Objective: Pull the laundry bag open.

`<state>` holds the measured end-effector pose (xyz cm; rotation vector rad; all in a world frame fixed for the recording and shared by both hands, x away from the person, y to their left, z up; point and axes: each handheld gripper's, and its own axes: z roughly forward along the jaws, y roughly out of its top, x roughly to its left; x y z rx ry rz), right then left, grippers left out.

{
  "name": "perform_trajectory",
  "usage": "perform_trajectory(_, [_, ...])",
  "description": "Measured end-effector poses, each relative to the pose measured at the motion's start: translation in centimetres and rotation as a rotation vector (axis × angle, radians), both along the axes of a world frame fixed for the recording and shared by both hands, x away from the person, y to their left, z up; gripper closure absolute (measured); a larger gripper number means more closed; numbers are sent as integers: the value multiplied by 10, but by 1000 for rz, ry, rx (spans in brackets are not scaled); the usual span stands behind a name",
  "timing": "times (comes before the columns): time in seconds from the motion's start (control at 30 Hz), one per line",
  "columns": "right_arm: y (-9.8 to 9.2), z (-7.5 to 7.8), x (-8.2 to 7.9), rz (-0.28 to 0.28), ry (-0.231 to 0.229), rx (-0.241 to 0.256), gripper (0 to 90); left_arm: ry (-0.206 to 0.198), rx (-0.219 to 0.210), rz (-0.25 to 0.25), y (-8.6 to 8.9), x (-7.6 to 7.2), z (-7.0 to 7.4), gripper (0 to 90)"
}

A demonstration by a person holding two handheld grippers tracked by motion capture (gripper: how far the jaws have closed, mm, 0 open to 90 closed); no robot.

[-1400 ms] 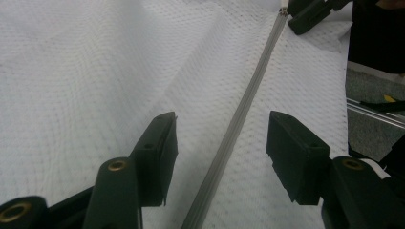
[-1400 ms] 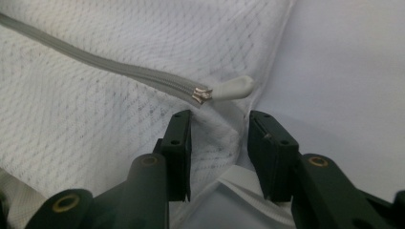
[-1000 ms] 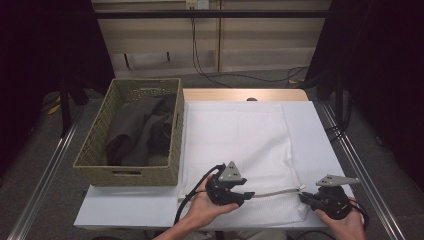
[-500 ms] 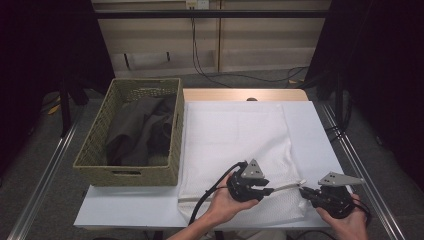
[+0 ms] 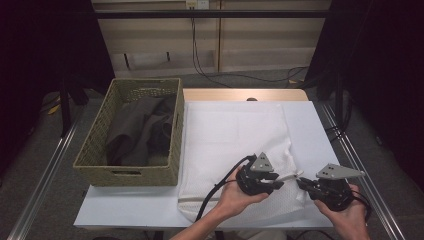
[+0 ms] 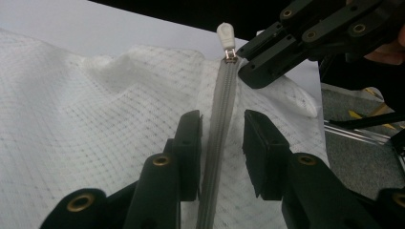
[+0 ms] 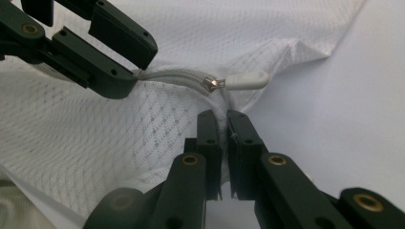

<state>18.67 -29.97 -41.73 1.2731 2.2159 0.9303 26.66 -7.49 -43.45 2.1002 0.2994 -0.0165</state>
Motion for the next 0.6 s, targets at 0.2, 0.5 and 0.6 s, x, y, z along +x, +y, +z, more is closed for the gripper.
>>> perform_trajectory(0.2, [4, -4, 2, 11, -14, -9, 848, -2, -19, 10, 4, 3, 4, 681])
perform_trajectory(0.5, [4, -8, 2, 10, 6, -11, 848, -18, 54, -2, -22, 3, -3, 639])
perform_trajectory(0.6, [4, -8, 2, 19, -4, -6, 848, -12, 63, -32, -28, 5, -5, 704])
